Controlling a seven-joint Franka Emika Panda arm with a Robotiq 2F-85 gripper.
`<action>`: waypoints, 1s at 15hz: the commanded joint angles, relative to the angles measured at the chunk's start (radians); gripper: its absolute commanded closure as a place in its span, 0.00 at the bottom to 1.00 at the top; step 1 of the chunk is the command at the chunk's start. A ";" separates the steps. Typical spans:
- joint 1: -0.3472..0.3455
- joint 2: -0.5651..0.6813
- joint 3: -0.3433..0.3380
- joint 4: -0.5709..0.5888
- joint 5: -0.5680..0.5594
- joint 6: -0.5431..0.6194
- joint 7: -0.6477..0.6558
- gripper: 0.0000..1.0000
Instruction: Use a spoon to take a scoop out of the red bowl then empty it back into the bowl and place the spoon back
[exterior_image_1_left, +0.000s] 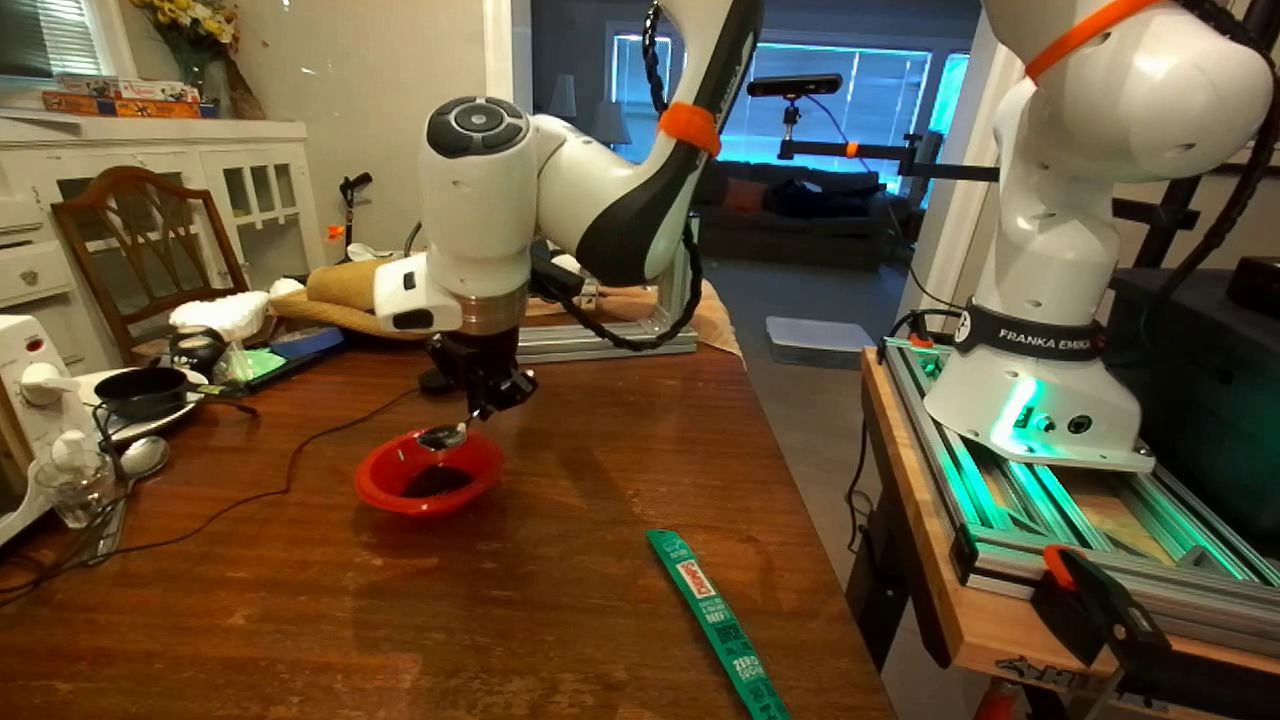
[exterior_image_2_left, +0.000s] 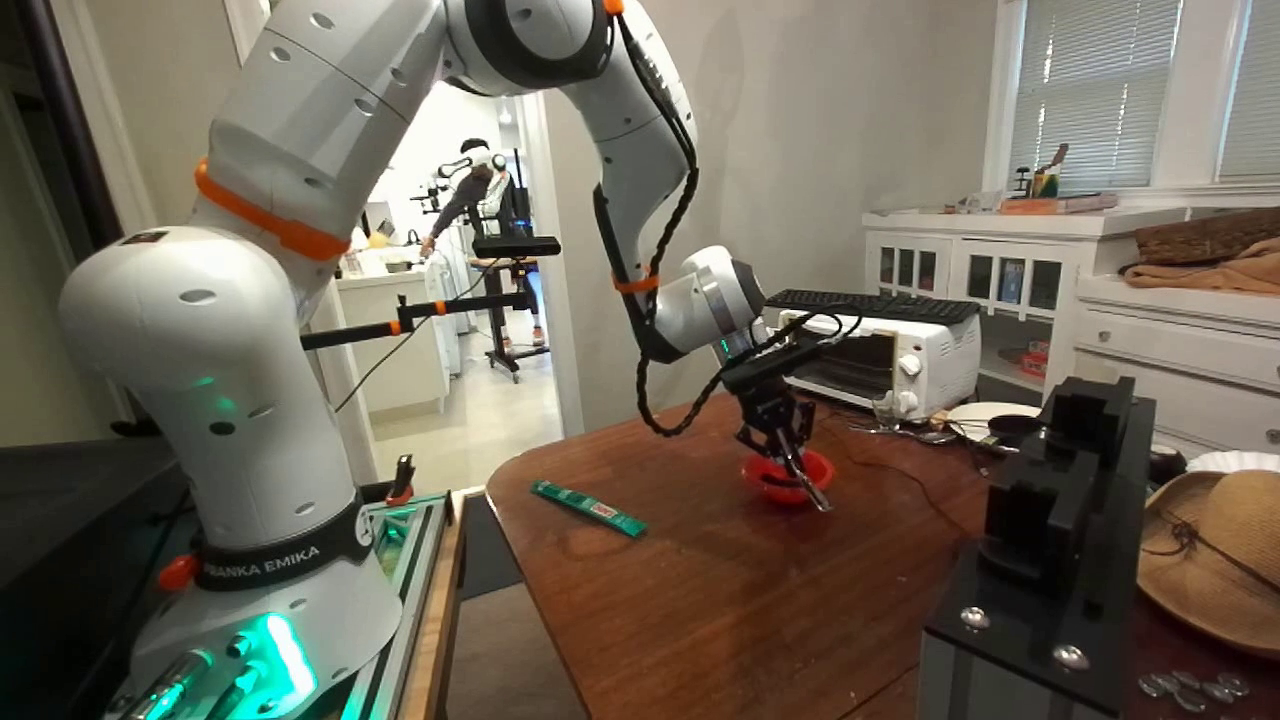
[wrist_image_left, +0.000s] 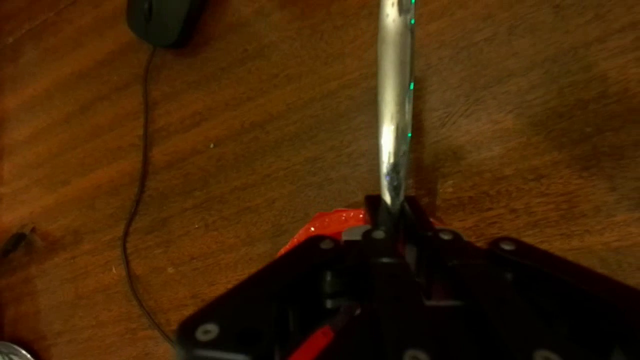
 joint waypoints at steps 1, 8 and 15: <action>-0.016 -0.046 0.002 -0.039 0.112 0.015 -0.030 0.97; -0.001 -0.077 0.003 -0.030 0.306 -0.030 -0.073 0.97; 0.061 -0.085 -0.025 0.014 0.418 -0.197 -0.057 0.97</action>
